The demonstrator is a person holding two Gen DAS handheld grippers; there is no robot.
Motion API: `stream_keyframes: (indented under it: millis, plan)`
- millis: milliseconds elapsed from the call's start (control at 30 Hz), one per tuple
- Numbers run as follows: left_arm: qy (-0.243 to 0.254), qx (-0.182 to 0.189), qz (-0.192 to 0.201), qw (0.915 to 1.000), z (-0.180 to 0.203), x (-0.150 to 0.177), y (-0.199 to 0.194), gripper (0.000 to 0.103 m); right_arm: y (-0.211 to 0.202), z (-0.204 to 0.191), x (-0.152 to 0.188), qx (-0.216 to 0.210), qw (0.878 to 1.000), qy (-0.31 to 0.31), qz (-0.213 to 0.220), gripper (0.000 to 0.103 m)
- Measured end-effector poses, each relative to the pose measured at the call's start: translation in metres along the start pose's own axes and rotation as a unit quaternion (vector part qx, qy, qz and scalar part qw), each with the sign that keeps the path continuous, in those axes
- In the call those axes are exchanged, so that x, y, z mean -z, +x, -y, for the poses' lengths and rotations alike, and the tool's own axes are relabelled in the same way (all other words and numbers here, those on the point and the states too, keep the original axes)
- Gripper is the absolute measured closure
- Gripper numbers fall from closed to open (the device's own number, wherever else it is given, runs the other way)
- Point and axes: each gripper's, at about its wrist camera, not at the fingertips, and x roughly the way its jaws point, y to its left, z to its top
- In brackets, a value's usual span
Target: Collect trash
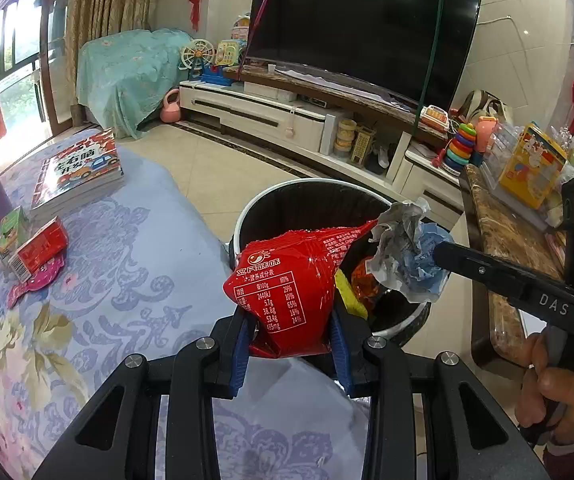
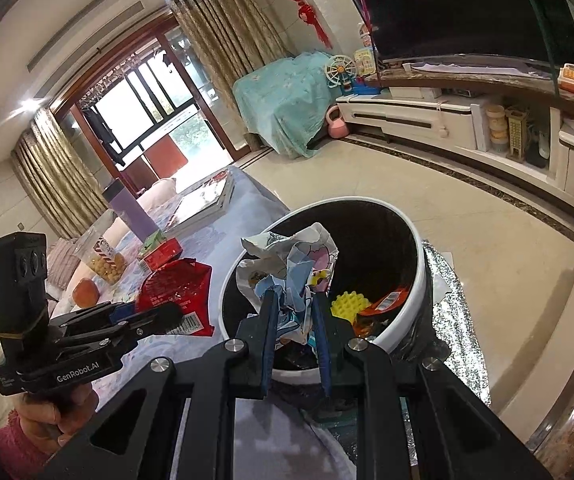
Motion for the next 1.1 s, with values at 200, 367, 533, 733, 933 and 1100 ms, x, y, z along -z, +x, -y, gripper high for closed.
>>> stream_keyframes:
  millis: [200, 367, 533, 733, 933, 1100]
  plan:
    - [0.004, 0.0, -0.005, 1.0, 0.004, -0.01, 0.012, 0.069, 0.008, 0.005, -0.008, 0.012, 1.0, 0.004, -0.006, 0.085]
    - [0.009, -0.001, -0.014, 0.9999, 0.007, -0.02, 0.03, 0.069, 0.018, 0.008, -0.016, 0.025, 1.0, 0.0, -0.016, 0.085]
    - [0.014, -0.001, -0.028, 0.9995, 0.009, -0.03, 0.049, 0.067, 0.027, 0.016, -0.023, 0.037, 0.999, -0.001, -0.025, 0.085]
    - [0.02, -0.008, -0.037, 0.9991, 0.013, -0.038, 0.064, 0.059, 0.033, 0.025, -0.028, 0.044, 0.998, 0.007, -0.037, 0.08]
    - [0.018, -0.01, -0.037, 0.9991, 0.013, -0.039, 0.064, 0.05, 0.032, 0.031, -0.031, 0.044, 0.998, 0.016, -0.035, 0.055]
    - [-0.001, -0.009, -0.029, 0.9995, 0.002, -0.025, 0.051, 0.045, 0.024, 0.03, -0.032, 0.041, 0.999, 0.018, -0.022, 0.045]
